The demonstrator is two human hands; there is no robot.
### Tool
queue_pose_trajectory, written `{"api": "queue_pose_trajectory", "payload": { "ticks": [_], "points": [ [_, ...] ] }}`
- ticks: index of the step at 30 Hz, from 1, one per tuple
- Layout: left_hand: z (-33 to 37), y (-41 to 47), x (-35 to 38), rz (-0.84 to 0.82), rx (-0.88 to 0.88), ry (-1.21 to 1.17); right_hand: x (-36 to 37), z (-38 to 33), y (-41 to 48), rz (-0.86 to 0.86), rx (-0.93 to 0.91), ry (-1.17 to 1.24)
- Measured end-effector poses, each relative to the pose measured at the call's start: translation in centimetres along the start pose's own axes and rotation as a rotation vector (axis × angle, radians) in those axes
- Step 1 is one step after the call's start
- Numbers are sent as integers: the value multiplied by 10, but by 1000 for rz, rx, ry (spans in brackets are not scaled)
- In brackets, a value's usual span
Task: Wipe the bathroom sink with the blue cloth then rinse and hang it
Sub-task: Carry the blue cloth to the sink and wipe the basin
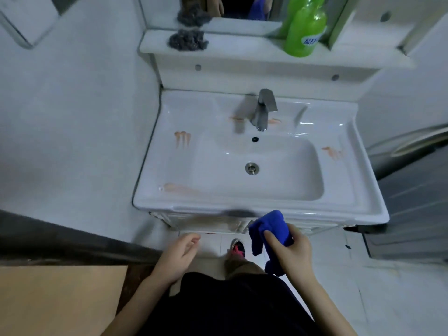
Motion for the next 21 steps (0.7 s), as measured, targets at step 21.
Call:
{"api": "queue_pose_trajectory", "payload": {
  "ticks": [21],
  "points": [
    [10, 291, 34, -190, -11, 143, 62, -64, 274, -286, -94, -367]
  ]
}}
Point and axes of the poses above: each hand's wrist, its own y-axis towards the middle knuckle, its own x-axis out of the palm, z = x × y, the point moved 7 cm from there along y, towards the middle knuckle, and after that the axes turned 10 degrees about x, right-handed, at the moved point
